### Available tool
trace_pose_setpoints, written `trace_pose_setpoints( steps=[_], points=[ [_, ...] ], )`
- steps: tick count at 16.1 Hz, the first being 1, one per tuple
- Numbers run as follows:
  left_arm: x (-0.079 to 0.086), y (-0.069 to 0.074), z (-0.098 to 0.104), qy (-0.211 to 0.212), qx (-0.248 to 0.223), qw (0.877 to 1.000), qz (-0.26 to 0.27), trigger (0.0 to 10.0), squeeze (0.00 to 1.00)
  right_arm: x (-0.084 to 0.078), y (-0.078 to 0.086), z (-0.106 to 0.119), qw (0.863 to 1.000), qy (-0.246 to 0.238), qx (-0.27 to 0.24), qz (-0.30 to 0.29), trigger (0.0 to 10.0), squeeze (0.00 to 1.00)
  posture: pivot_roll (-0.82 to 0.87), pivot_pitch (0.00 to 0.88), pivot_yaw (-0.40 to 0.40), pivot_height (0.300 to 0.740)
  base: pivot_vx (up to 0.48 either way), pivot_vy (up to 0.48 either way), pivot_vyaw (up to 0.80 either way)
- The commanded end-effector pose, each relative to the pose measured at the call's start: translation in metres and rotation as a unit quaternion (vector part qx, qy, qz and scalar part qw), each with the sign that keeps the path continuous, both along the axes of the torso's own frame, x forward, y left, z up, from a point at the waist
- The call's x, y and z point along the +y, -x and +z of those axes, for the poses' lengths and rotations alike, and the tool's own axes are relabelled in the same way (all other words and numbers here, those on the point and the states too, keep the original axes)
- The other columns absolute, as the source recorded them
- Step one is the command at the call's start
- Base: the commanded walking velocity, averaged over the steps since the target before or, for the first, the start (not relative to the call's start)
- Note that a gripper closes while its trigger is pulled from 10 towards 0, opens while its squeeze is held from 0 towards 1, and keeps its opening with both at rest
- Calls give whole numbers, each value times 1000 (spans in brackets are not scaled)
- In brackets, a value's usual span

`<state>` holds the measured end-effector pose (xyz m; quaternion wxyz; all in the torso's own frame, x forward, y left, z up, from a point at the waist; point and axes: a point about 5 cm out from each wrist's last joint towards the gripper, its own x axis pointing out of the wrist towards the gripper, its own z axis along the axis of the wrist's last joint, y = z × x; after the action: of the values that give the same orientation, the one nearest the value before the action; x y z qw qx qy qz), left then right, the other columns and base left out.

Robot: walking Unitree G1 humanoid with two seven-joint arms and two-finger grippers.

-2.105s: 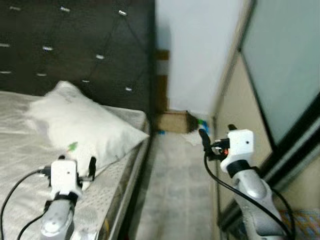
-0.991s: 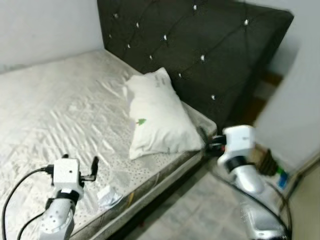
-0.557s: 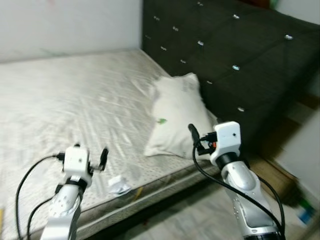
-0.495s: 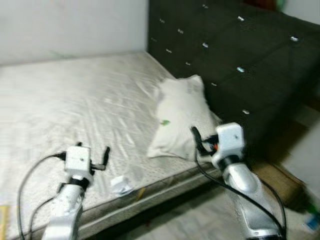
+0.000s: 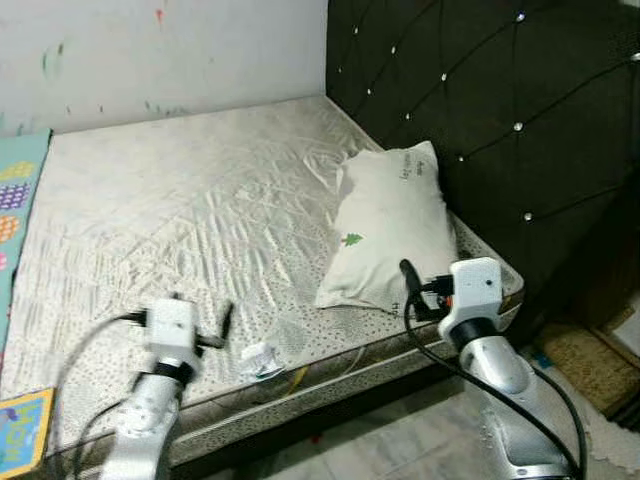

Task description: Clean up the room

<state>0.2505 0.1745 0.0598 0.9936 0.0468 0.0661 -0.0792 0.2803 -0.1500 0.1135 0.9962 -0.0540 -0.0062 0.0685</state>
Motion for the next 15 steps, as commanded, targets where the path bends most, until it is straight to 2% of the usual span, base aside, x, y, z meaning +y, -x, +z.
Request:
trace_pose_setpoints(
  steps=[1,3,4,5,8,9,11,12,14,15],
  points=[
    [-11,-7,1,13,0,999,-45,10000,0,4,-4,4,1000,-7,-7,-1,10000,0,-146,0,-59,740,0,0,0],
    [-8,-17,0,20,3,999,-29,10000,0,5,-6,2,1000,-5,-9,7,10000,0,-146,0,-70,740,0,0,0],
    [0,-24,5,33,-9,999,16,10000,0,4,-7,3,1000,2,-9,6,10000,0,-147,0,-80,740,0,0,0],
    [-1,-26,8,37,-16,999,20,10000,0,5,-8,5,1000,6,-11,13,10000,0,-154,0,-92,740,0,0,481],
    [-14,-29,14,21,-34,999,-17,10000,0,12,-18,15,999,30,-24,35,10000,0,-142,0,-147,740,0,0,794],
    [-17,-28,14,16,-39,998,-34,10000,0,14,-19,15,999,21,-21,36,10000,0,-141,0,-144,740,0,0,794],
    [-12,-29,11,46,-27,998,-16,10000,0,17,-20,10,999,19,-19,39,10000,0,-126,0,-120,740,0,0,788],
    [-7,-29,13,40,-32,999,0,10000,0,17,-21,9,999,15,-22,35,10000,0,-116,0,-95,740,0,0,781],
    [-4,-28,17,20,-39,999,-1,10000,0,17,-22,10,999,11,-27,32,10000,0,-94,0,-61,740,0,0,469],
    [-4,-27,18,24,-38,999,-2,10000,0,19,-21,11,999,9,-30,32,10000,0,-96,0,-49,740,0,0,0]
  ],
)
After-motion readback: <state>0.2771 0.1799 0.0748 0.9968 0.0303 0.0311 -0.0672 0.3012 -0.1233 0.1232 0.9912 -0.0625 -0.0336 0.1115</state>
